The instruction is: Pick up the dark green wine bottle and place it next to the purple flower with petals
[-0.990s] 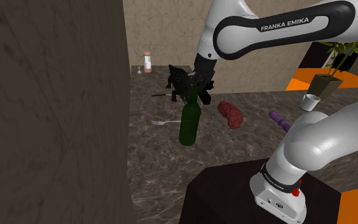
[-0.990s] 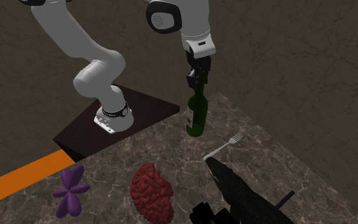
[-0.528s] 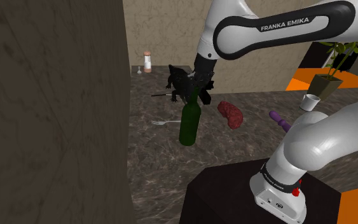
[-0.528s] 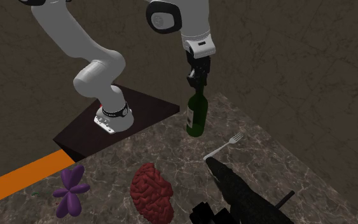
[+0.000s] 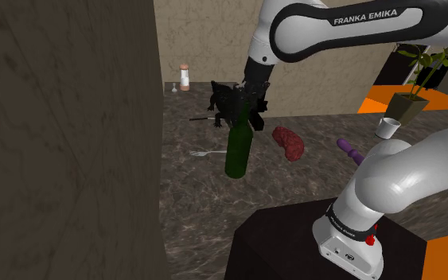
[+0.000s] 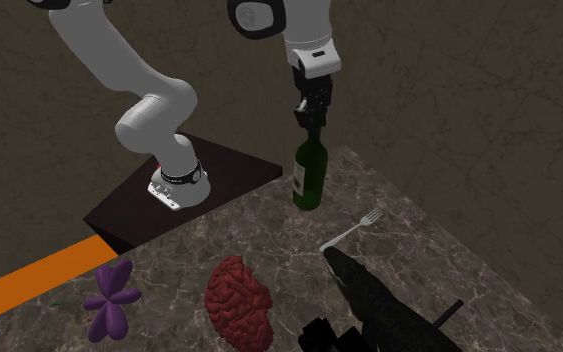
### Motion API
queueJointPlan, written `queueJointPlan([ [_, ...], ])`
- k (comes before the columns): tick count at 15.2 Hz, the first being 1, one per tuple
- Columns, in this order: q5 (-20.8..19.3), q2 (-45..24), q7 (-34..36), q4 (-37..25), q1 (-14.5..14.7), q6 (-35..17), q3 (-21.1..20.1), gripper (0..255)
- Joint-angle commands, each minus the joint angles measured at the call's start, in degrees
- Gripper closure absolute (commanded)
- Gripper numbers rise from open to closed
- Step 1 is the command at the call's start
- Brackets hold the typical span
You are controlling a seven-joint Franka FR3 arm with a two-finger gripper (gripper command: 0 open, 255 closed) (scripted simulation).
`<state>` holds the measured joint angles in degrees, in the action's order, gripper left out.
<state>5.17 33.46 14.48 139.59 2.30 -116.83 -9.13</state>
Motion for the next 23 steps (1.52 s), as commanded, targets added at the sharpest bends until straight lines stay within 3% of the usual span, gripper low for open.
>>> queueJointPlan([
  [1, -0.14, -0.04, -0.10, -1.59, -0.11, 1.55, 0.20, 255],
  [23, -1.06, -2.02, 0.22, -20.11, -0.65, 18.10, 1.03, 255],
])
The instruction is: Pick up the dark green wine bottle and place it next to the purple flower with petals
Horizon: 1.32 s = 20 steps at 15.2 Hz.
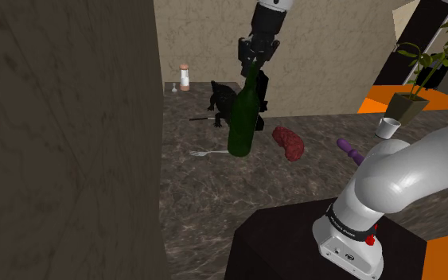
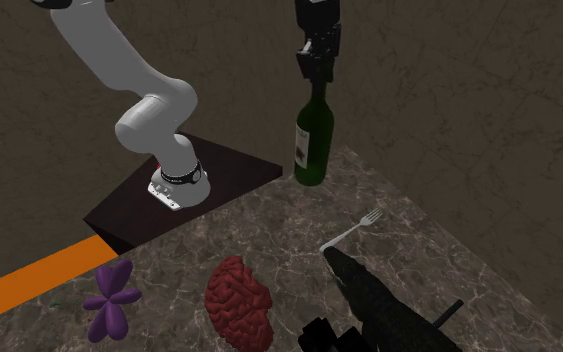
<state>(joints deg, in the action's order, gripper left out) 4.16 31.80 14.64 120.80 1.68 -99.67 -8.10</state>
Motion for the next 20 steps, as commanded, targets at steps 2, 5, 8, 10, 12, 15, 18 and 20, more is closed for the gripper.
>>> queueJointPlan([
  [2, -0.13, -0.83, 0.11, -3.26, -0.09, 2.42, 0.05, 255],
  [5, -0.26, -1.62, 0.18, -6.26, -0.17, 4.63, 0.10, 255],
  [8, -0.38, -2.51, 0.27, -9.38, -0.25, 6.86, 0.14, 255],
  [10, -0.47, -3.16, 0.33, -11.53, -0.30, 8.36, 0.15, 255],
  [12, -0.55, -3.87, 0.40, -13.74, -0.35, 9.87, 0.16, 255],
  [15, -0.69, -5.02, 0.51, -17.18, -0.43, 12.17, 0.15, 255],
  [18, -0.83, -6.29, 0.63, -20.79, -0.51, 14.50, 0.13, 255],
  [20, -0.93, -7.22, 0.73, -23.30, -0.56, 16.09, 0.10, 255],
])
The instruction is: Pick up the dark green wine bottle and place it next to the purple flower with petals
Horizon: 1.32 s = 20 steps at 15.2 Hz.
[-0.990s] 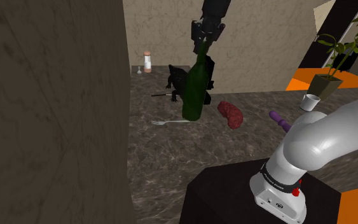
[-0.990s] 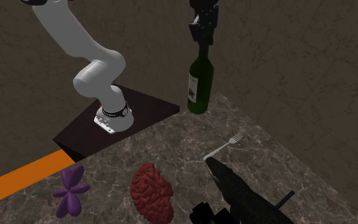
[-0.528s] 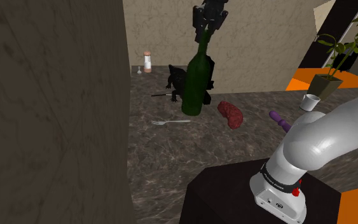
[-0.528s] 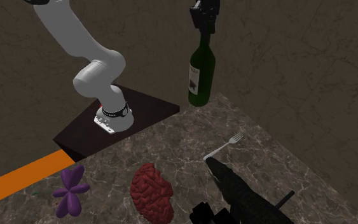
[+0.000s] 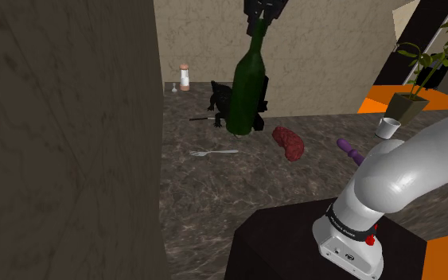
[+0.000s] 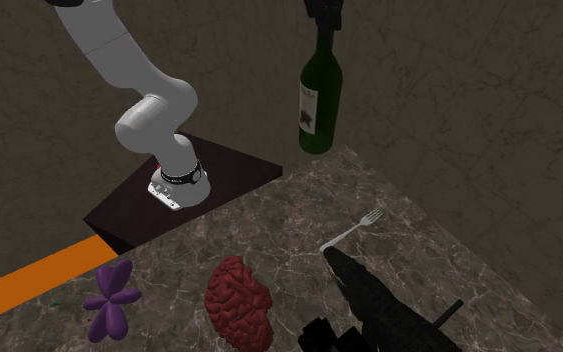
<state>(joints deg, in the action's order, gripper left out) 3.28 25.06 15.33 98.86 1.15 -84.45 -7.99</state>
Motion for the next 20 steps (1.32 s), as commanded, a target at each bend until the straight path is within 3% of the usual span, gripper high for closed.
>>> queueJointPlan([
  [1, -0.10, -0.97, 0.10, -2.65, -0.05, 1.67, -0.03, 255],
  [12, -0.84, -7.61, 0.83, -18.82, -0.27, 11.23, -0.51, 255],
  [20, -1.90, -14.88, 1.76, -34.66, -0.21, 19.86, -1.44, 255],
])
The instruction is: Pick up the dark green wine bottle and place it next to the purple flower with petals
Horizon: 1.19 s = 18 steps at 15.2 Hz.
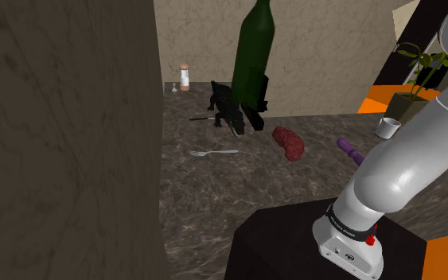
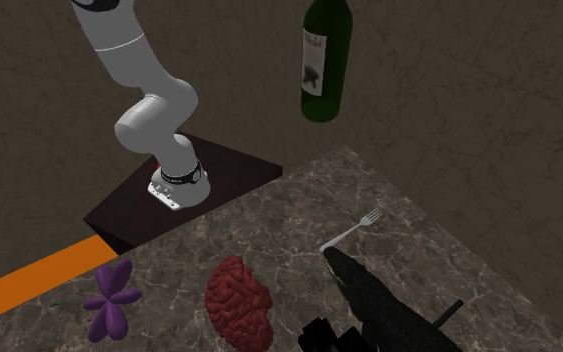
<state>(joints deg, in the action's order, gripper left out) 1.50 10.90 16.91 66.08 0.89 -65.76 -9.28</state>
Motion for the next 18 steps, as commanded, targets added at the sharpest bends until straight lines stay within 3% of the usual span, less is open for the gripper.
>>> queueJointPlan([
  [1, -0.34, -1.91, 0.34, -4.35, 0.10, 2.46, -0.34, 255],
  [6, -2.40, -10.12, 1.54, -20.66, 0.96, 10.70, -1.88, 255],
  [11, 0.70, -0.56, -6.74, -8.96, -3.09, 8.52, 4.28, 255],
  [18, 0.87, 6.68, -17.96, -1.83, -6.23, 9.02, 12.54, 255],
])
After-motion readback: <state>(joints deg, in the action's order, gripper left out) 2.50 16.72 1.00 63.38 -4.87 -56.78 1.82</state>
